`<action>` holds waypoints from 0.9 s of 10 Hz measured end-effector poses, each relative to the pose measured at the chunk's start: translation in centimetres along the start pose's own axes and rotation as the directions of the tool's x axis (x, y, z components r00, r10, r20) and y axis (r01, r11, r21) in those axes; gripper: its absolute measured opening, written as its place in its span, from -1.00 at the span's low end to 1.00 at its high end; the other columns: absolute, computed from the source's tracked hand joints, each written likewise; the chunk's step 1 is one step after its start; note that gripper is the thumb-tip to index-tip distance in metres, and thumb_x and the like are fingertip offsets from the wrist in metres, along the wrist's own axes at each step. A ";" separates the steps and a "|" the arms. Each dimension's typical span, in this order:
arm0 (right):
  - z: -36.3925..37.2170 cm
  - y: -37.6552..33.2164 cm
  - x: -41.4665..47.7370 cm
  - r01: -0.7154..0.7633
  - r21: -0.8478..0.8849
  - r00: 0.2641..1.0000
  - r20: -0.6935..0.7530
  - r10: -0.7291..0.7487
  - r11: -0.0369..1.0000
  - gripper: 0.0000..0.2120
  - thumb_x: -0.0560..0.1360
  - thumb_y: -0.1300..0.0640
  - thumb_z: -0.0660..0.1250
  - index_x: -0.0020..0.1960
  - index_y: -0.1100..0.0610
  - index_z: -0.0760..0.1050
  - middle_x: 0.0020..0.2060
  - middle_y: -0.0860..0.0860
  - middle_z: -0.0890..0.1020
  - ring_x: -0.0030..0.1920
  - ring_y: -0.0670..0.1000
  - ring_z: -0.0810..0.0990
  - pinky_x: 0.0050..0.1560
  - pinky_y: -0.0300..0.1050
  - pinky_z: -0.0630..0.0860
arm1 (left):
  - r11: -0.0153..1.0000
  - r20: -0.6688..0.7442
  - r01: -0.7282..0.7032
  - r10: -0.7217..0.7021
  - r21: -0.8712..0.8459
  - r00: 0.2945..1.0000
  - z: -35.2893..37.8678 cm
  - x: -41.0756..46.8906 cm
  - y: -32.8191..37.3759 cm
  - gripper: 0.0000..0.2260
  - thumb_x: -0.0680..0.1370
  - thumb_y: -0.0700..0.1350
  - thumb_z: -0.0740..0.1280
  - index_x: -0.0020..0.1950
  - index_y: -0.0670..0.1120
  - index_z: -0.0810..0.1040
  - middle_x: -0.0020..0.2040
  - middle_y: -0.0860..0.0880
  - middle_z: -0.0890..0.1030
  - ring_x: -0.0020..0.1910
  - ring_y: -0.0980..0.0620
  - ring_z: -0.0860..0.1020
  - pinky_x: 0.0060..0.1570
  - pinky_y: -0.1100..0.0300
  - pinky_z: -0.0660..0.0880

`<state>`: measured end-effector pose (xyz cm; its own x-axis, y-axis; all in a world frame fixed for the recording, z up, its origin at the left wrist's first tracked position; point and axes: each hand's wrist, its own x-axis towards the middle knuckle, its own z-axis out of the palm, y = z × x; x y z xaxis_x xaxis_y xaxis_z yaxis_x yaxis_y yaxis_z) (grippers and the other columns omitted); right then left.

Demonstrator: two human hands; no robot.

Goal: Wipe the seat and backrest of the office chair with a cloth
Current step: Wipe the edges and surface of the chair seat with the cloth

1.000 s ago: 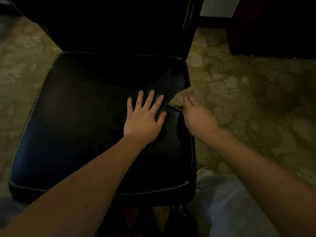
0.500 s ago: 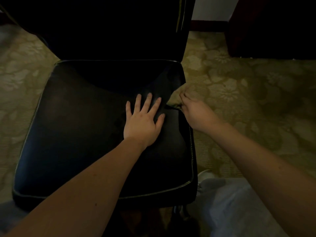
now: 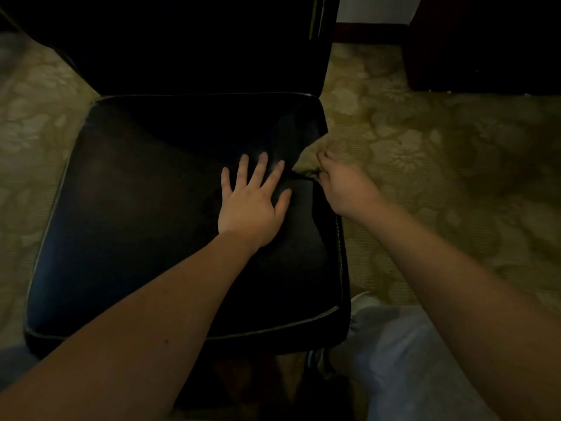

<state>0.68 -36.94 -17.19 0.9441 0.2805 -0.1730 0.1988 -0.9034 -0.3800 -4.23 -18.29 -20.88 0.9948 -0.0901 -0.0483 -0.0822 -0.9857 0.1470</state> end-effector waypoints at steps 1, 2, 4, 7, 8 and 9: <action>0.6 0.5 -1.9 0.018 -0.002 1.000 0.025 -0.018 1.000 -0.53 0.66 0.17 0.09 0.56 0.19 0.15 0.55 0.10 0.19 0.51 0.07 0.23 0.46 -0.07 0.22 | 1.000 -0.007 -0.006 0.006 -0.001 1.000 0.1 0.0 0.0 -0.46 0.68 0.27 -0.10 0.66 0.18 -0.03 0.69 0.02 -0.02 0.66 -0.12 -0.12 0.58 -0.23 -0.18; 0.7 0.5 -2.2 0.028 -0.007 0.999 0.031 -0.028 1.000 -0.53 0.66 0.18 0.10 0.55 0.20 0.17 0.54 0.12 0.23 0.50 0.09 0.26 0.45 -0.07 0.23 | 1.000 -0.017 -0.008 0.008 -0.007 1.000 0.0 -0.1 -0.1 -0.46 0.68 0.26 -0.09 0.66 0.17 -0.01 0.69 0.02 0.00 0.66 -0.12 -0.11 0.58 -0.24 -0.18; 0.2 0.0 0.0 0.002 -0.027 1.000 0.019 -0.001 1.000 -0.54 0.65 0.22 0.11 0.54 0.21 0.20 0.53 0.12 0.24 0.49 0.12 0.28 0.45 -0.05 0.25 | 1.000 -0.019 0.007 -0.007 -0.018 1.000 0.2 0.3 0.0 -0.46 0.68 0.27 -0.09 0.66 0.17 0.01 0.68 0.02 0.01 0.66 -0.12 -0.11 0.58 -0.23 -0.19; 0.2 -0.2 -2.2 0.061 -0.079 0.998 0.020 -0.059 0.995 -0.55 0.65 0.17 0.13 0.53 0.18 0.22 0.52 0.08 0.27 0.45 0.08 0.33 0.36 -0.10 0.31 | 0.999 -0.002 0.034 -0.034 -0.006 0.999 0.0 0.6 0.5 -0.45 0.68 0.25 -0.11 0.67 0.15 -0.03 0.69 0.00 -0.02 0.66 -0.14 -0.12 0.57 -0.24 -0.20; -0.1 -0.2 -1.5 0.043 -0.020 0.999 0.005 -0.043 0.999 -0.55 0.65 0.20 0.13 0.53 0.17 0.24 0.54 0.07 0.24 0.47 0.09 0.30 0.39 -0.10 0.28 | 0.999 0.025 0.032 -0.032 -0.008 0.999 -0.3 0.7 0.5 -0.42 0.67 0.27 -0.09 0.67 0.14 -0.05 0.69 0.00 -0.04 0.66 -0.14 -0.14 0.58 -0.25 -0.20; -0.3 -0.1 -0.7 0.020 0.013 1.000 -0.009 -0.020 1.000 -0.55 0.65 0.20 0.13 0.53 0.17 0.22 0.54 0.07 0.24 0.47 0.10 0.31 0.40 -0.04 0.29 | 1.000 0.082 0.031 -0.031 0.002 0.996 -0.8 1.0 0.4 -0.38 0.65 0.32 -0.06 0.67 0.14 -0.09 0.69 -0.01 -0.09 0.65 -0.14 -0.18 0.57 -0.25 -0.21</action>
<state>0.07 -37.14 -16.74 0.9424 0.2957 -0.1566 0.2147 -0.8933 -0.3948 -3.24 -18.68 -20.10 0.9885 -0.0706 -0.1341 -0.0512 -0.9884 0.1431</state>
